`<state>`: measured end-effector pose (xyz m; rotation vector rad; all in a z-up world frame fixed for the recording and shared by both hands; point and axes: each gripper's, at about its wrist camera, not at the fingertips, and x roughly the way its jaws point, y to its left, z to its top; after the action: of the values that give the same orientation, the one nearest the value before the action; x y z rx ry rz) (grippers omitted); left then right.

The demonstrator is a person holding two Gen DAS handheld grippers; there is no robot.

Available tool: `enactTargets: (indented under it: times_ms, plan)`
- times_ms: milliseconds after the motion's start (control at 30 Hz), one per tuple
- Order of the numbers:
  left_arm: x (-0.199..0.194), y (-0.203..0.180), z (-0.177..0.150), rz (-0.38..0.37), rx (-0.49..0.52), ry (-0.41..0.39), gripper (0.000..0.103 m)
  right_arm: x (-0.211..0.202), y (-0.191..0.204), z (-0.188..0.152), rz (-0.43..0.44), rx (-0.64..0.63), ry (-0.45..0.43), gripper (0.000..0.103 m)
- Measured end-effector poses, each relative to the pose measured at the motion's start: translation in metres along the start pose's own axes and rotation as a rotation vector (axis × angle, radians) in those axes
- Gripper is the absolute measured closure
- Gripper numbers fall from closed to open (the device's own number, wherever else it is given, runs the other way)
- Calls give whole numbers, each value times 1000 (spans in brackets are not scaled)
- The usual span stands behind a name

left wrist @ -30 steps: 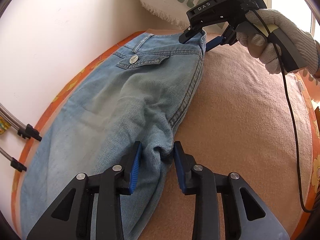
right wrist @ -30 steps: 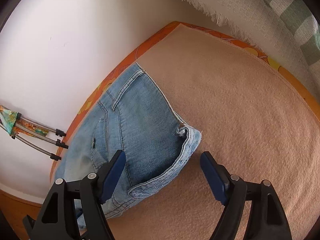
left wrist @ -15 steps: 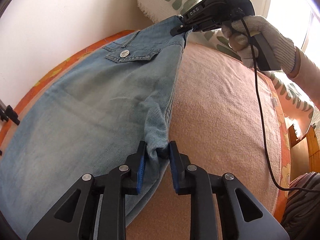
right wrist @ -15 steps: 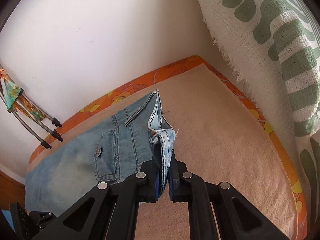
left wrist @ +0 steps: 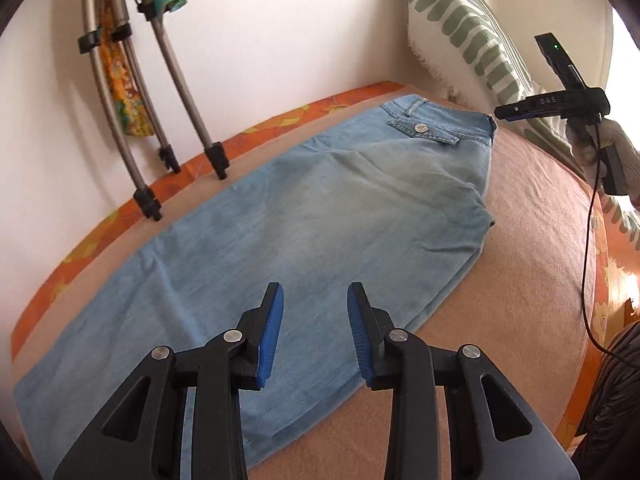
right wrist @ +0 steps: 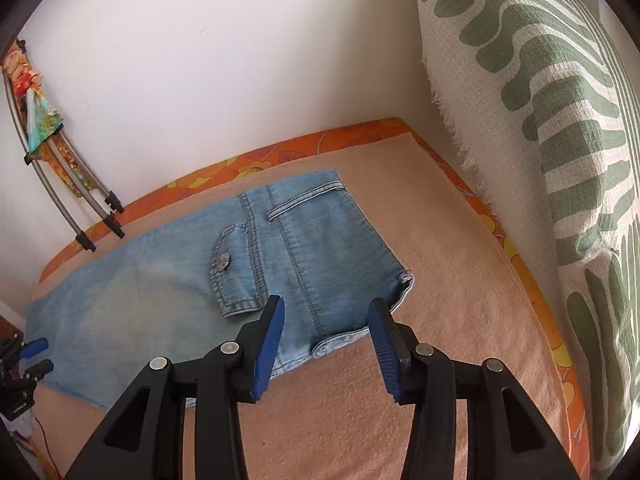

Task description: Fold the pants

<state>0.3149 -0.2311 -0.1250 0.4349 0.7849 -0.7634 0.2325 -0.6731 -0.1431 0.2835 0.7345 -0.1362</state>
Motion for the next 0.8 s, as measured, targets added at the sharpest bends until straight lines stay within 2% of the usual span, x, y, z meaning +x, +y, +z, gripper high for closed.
enactTargets:
  times_ms: [133,233,400,567,700,800]
  plan:
    - [1,34,-37,64,-97,62,72,-3,51,-31,144,-58,60,53]
    - [4,43,-60,87,-138,104,72,1,93,-46,153,-161,60,53]
    - [6,58,-94,58,-235,152,71,1,146,-59,201,-248,48,53]
    - [-13,66,-108,89,-274,113,68,-1,187,-66,244,-309,48,53]
    - [-41,88,-123,118,-344,64,67,-1,229,-80,284,-402,59,53]
    - [-61,102,-138,170,-351,42,59,0,265,-94,355,-509,74,51]
